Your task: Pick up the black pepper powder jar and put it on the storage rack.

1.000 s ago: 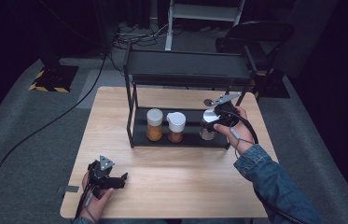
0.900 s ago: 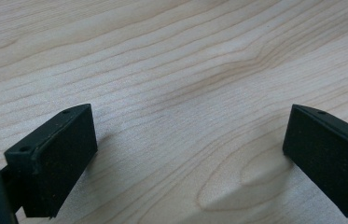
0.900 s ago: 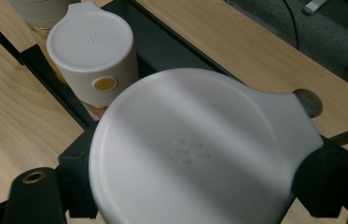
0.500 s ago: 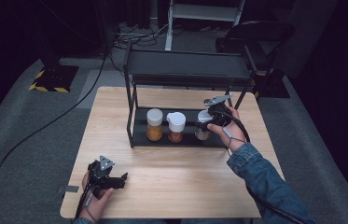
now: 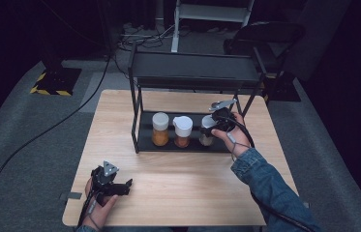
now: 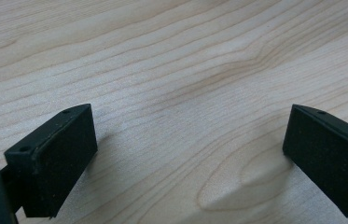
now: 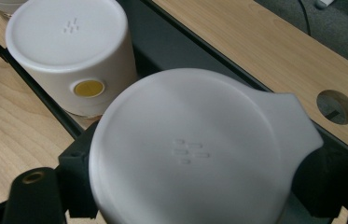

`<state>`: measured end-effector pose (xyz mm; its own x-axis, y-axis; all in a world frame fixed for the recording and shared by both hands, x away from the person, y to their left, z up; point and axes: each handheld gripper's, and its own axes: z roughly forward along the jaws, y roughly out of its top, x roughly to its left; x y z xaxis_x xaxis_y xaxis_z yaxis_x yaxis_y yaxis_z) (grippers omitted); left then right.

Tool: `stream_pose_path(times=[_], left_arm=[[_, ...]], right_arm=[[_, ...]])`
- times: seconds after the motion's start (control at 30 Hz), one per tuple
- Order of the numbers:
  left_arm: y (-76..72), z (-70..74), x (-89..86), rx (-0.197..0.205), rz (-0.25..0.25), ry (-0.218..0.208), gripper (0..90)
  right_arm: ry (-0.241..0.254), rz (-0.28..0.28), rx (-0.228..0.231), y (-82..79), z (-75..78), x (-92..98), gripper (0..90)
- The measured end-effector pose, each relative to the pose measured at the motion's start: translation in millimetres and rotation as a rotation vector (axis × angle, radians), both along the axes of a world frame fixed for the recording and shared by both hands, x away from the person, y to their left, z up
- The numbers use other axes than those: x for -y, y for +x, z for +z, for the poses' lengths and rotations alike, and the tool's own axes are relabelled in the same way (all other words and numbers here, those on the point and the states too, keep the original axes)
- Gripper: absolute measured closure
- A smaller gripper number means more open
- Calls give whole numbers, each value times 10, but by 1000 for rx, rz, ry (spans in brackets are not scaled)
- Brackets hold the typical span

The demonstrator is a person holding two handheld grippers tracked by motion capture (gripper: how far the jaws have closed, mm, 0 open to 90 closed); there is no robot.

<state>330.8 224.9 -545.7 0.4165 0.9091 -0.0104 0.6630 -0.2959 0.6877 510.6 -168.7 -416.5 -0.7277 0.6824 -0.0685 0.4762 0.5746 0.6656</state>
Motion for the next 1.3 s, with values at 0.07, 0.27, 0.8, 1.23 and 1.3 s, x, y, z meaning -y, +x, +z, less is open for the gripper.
stream_pose_path(times=[0.07, 0.27, 0.8, 1.23, 1.3], left_arm=[[0, 0, 0, 0, 0, 0, 26], [0, 0, 0, 0, 0, 0, 26], [0, 0, 0, 0, 0, 0, 26], [0, 0, 1, 0, 0, 0, 26], [0, 0, 0, 0, 0, 0, 26]], right_arm=[[1, -3, -5, 7, -20, -9, 191], [-2, -4, -18, 30, -88, -32, 191], [18, -19, -44, 74, -166, 6, 191], [59, -23, -57, 108, -193, 68, 184], [75, -29, -53, 104, -183, 68, 138]])
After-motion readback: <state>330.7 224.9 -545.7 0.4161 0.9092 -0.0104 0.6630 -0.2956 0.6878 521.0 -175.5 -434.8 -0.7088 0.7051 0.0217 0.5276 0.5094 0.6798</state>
